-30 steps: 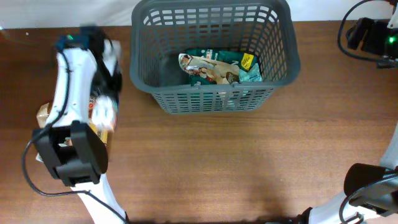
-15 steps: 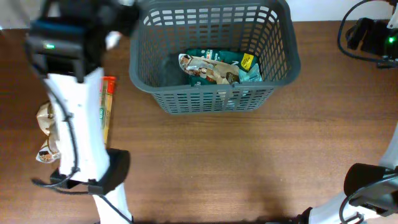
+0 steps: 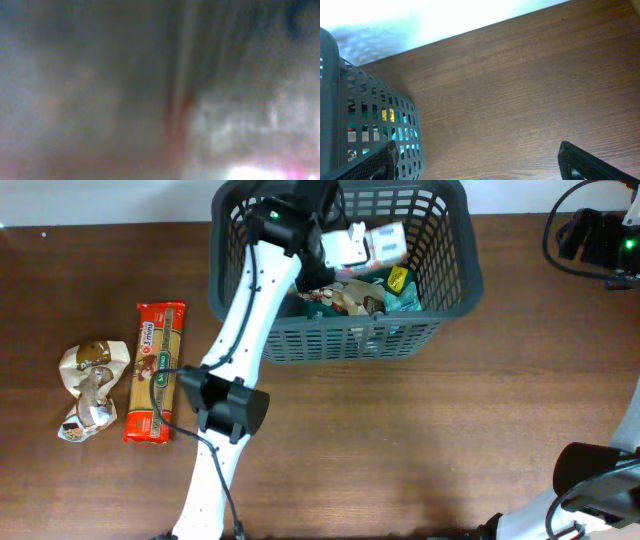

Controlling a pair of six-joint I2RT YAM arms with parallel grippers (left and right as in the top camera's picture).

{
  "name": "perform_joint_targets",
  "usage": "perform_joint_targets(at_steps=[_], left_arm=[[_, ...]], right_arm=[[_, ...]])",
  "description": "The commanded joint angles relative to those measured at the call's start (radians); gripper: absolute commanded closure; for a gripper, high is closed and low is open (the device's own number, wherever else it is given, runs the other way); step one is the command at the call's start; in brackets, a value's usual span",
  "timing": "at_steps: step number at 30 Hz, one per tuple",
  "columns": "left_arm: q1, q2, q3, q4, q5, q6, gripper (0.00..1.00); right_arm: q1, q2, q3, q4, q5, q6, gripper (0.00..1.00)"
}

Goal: Pack container
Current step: 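Lift the tissue packs with the left gripper into the basket, release, then lower the left gripper onto the San Remo spaghetti pack and grasp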

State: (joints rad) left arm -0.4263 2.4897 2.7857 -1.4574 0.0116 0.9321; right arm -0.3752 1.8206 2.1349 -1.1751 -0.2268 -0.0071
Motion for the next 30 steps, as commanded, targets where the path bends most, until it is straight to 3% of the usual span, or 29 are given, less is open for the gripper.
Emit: perform_joint_targets(at_steps=[1,2,3,12,17,20,23,25,30], left_arm=[[-0.008,-0.058,0.027,0.001,-0.073,-0.088,0.13],[-0.01,-0.082,0.027,-0.006,-0.151,-0.149,0.02],[-0.01,-0.103,0.027,-0.015,-0.189,-0.175,0.0],[0.048,-0.499,0.027,-0.135,-0.245,-0.24,0.0],[0.25,-0.718,-0.02,-0.182,-0.165,-0.319,0.01],[0.399,-0.869,-0.225,-0.109,-0.138,-0.319,0.01],[0.555,-1.046,-0.619,0.024,-0.125,-0.324,0.0],[0.654,-1.107,-0.907,0.122,-0.084,-0.396,0.01],[0.76,-1.023,-1.306,0.292,-0.04,-0.505,0.01]], right_arm=[[0.002,0.004,-0.003,0.0,-0.005,0.001,0.01],[0.002,0.004,-0.003,0.0,-0.005,0.001,0.01],[0.002,0.004,-0.003,0.0,-0.005,0.001,0.01],[0.002,0.004,-0.003,0.0,-0.005,0.001,0.01],[0.002,0.004,-0.003,0.0,-0.005,0.001,0.01],[0.002,0.004,-0.003,0.0,-0.005,0.001,0.01],[0.002,0.004,-0.003,0.0,-0.005,0.001,0.01],[0.002,0.004,-0.003,0.0,-0.005,0.001,0.01],[0.002,0.004,-0.003,0.0,-0.005,0.001,0.01]])
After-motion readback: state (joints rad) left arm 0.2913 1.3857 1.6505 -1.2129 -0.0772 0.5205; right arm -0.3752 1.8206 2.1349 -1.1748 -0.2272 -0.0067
